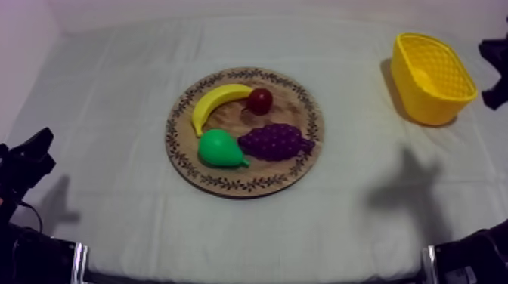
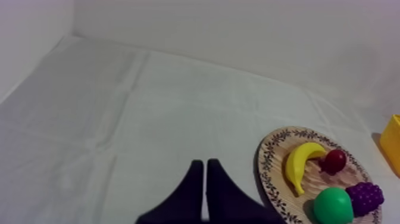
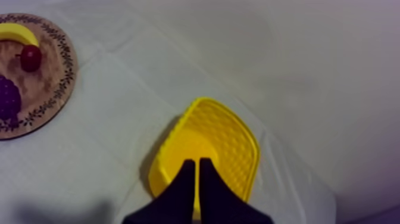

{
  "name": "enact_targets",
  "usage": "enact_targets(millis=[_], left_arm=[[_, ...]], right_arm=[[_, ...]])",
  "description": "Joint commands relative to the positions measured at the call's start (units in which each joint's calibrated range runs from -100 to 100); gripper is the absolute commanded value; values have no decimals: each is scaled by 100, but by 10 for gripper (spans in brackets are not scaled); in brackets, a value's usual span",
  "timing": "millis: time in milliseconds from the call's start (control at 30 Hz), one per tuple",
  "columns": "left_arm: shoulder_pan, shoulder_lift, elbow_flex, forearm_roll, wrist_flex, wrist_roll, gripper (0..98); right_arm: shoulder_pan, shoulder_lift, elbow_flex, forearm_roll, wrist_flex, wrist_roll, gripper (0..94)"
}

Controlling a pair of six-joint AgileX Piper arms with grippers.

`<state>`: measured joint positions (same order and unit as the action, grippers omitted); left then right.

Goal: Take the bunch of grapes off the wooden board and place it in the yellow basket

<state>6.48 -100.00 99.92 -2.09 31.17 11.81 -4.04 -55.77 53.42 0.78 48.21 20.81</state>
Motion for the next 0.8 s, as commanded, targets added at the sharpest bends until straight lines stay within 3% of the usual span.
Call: enact_targets(millis=[0, 433, 767], left_arm=[[0, 0, -3, -3, -5, 0, 1], [0, 0, -3, -3, -5, -2, 1], [0, 0, -3, -3, -5, -2, 1]], right_arm=[[-106, 598, -1018, -56, 347, 94, 6], [-878, 2512, -3403, -426, 2088, 415, 6], [-1550, 3632, -4421, -538, 3142, 385, 6]])
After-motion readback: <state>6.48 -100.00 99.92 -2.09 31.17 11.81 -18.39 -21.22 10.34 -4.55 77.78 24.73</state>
